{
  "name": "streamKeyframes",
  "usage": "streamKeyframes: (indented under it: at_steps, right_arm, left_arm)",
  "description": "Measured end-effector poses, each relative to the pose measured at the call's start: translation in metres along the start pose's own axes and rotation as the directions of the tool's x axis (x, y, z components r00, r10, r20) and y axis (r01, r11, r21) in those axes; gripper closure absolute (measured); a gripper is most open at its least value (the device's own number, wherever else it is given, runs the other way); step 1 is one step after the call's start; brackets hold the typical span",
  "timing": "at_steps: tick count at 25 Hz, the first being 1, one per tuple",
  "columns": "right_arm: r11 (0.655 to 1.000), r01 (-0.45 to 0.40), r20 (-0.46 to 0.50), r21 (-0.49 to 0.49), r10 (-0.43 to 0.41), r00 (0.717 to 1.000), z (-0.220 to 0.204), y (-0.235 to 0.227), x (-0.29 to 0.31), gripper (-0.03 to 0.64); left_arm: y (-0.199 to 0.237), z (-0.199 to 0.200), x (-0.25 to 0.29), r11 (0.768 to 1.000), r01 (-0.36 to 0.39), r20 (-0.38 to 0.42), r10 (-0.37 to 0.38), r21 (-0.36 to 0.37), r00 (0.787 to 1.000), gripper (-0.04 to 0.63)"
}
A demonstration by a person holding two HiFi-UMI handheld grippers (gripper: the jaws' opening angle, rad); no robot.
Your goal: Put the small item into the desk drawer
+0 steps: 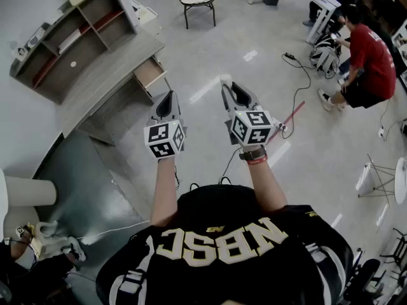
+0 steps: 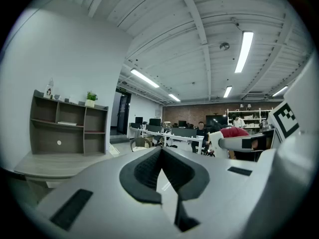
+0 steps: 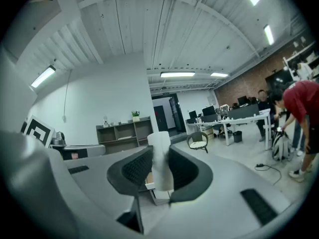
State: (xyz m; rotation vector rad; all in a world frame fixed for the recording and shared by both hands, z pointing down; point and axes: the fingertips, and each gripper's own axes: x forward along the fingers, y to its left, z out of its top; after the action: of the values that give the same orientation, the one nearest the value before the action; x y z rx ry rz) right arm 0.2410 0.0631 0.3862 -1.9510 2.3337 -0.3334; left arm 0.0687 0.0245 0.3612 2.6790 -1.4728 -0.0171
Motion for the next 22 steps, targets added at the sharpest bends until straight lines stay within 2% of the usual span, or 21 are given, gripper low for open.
streamKeyframes:
  at_steps: [9,14,22]
  right_arm:
    - [0.999,-0.047,-0.015,-0.017,0.047,0.999,0.000,-0.019,-0.012,0.508]
    - [0.997,-0.073,-0.003,0.001,0.073,0.997,-0.001,-0.033,-0.012,0.508]
    - [0.983,-0.168,-0.047,0.069,0.171,0.984,-0.028,-0.024,0.014,0.509]
  left_arm:
    - [-0.032,-0.005,0.005,1.000,0.001,0.004,-0.001,-0.014,1.000,0.581]
    - [-0.042,-0.009,0.006,0.998,-0.048,0.032,0.049,-0.032,0.998,0.581]
    - [-0.028,-0.035,-0.010,0.991,-0.131,-0.010,0.131,-0.029,0.991,0.581]
